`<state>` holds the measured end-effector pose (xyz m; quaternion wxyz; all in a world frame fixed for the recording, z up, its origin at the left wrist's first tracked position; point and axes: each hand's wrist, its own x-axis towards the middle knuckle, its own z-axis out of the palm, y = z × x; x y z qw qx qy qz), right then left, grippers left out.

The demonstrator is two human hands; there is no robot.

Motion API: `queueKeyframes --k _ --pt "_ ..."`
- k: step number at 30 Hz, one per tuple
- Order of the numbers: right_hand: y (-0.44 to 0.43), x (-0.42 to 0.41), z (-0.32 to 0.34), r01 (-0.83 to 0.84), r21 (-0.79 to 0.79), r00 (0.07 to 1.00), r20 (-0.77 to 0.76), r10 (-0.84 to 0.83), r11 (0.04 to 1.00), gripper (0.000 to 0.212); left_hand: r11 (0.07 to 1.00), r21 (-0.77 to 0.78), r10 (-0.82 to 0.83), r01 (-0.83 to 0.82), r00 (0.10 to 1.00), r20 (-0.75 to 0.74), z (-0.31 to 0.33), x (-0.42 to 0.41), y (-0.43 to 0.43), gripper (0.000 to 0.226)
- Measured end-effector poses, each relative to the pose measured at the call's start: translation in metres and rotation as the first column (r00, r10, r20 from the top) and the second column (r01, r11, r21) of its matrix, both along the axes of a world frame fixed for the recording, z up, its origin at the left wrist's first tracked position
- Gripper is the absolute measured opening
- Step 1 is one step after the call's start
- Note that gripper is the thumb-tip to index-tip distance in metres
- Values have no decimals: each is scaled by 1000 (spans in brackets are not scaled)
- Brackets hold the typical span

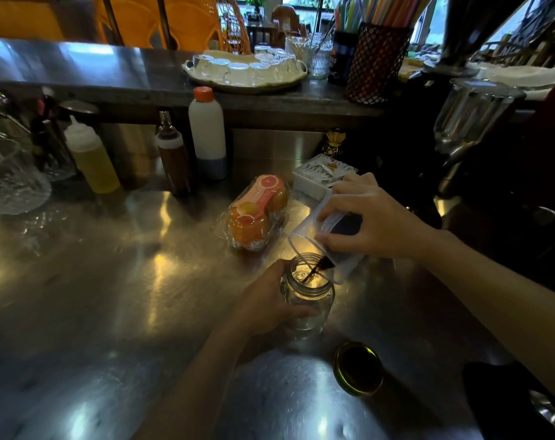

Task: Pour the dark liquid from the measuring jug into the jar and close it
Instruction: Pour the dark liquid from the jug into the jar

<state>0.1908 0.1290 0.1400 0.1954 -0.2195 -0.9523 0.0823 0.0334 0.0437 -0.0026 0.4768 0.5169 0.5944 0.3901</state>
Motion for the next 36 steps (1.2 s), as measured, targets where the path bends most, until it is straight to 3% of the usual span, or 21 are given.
queueKeyframes --k 9,15,36 --pt "0 -1 -1 -46 49 999 24 45 998 28 1000 2 1 0 999 -43 0 0 1 82" --pt "2 -1 0 -76 96 997 29 73 992 41 999 37 -16 22 989 -146 -5 -2 5 84" --pt "8 -3 -4 -200 200 979 8 203 959 30 996 71 -27 45 971 -239 -23 -8 15 85"
